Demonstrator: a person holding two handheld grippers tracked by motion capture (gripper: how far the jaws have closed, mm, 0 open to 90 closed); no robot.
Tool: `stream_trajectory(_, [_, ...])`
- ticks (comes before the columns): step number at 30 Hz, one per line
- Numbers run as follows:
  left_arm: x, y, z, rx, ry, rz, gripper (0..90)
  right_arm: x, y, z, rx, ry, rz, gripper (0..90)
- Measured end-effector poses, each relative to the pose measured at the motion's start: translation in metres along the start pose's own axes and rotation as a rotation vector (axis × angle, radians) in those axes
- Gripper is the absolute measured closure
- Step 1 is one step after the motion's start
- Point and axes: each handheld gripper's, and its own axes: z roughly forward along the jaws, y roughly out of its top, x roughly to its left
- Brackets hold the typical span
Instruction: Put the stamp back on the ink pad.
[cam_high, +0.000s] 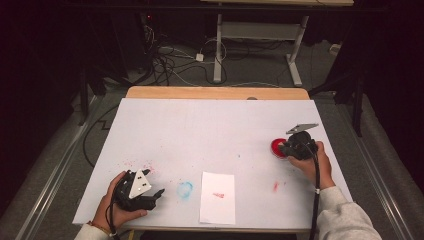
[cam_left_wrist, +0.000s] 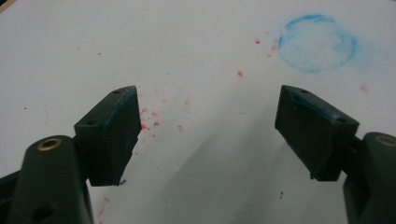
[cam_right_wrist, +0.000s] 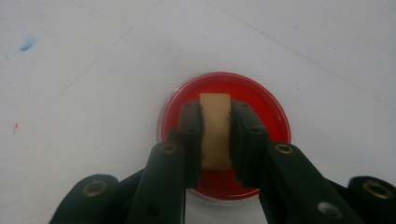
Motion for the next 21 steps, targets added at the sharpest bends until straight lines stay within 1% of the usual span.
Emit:
stream_trajectory(10, [0.000, 0.000, -0.001, 0.000, 0.003, 0.001, 21.7, -0.003, -0.002, 0.000, -0.009, 0.017, 0.017, 76.1])
stream_trajectory(14, [0.000, 0.000, -0.001, -0.006, 0.000, -0.004, 21.6, -0.001, -0.001, -0.001, -0.009, 0.006, 0.012, 75.8])
stream_trajectory(17, [0.000, 0.000, -0.001, -0.007, -0.001, -0.004, 21.6, -0.001, -0.001, -0.002, -0.010, 0.010, 0.010, 74.8])
stream_trajectory(18, [0.000, 0.000, -0.001, -0.007, -0.001, -0.004, 21.6, -0.001, 0.000, -0.005, -0.031, 0.000, 0.016, 68.2])
stream_trajectory(19, [0.000, 0.000, -0.001, -0.007, 0.000, -0.005, 21.6, -0.001, 0.000, -0.007, -0.043, -0.003, 0.020, 69.7])
stream_trajectory(21, [0.000, 0.000, -0.001, -0.007, 0.000, -0.004, 21.6, 0.000, 0.001, -0.012, -0.060, -0.004, 0.008, 68.9])
